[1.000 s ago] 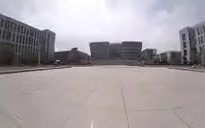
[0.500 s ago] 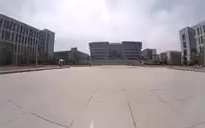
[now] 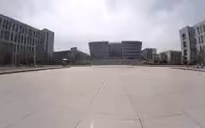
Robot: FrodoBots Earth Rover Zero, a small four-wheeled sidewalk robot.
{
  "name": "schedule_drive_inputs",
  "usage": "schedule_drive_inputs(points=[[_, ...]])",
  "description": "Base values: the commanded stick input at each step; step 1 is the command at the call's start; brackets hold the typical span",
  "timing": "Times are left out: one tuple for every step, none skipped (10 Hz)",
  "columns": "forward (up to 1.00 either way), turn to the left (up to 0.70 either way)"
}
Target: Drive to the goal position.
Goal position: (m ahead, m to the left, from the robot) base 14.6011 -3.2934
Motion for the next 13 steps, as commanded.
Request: schedule_drive_inputs(points=[[1.00, 0.00], [1.00, 0.00], [1.00, 0.00], [1.00, 0.00], [1.00, 0.00], [1.00, 0.00], [1.00, -0.26], [1.00, -0.38], [1.00, -0.08], [1.00, 0.00], [1.00, 0.00], [1.00, 0.00], [1.00, 0.00]])
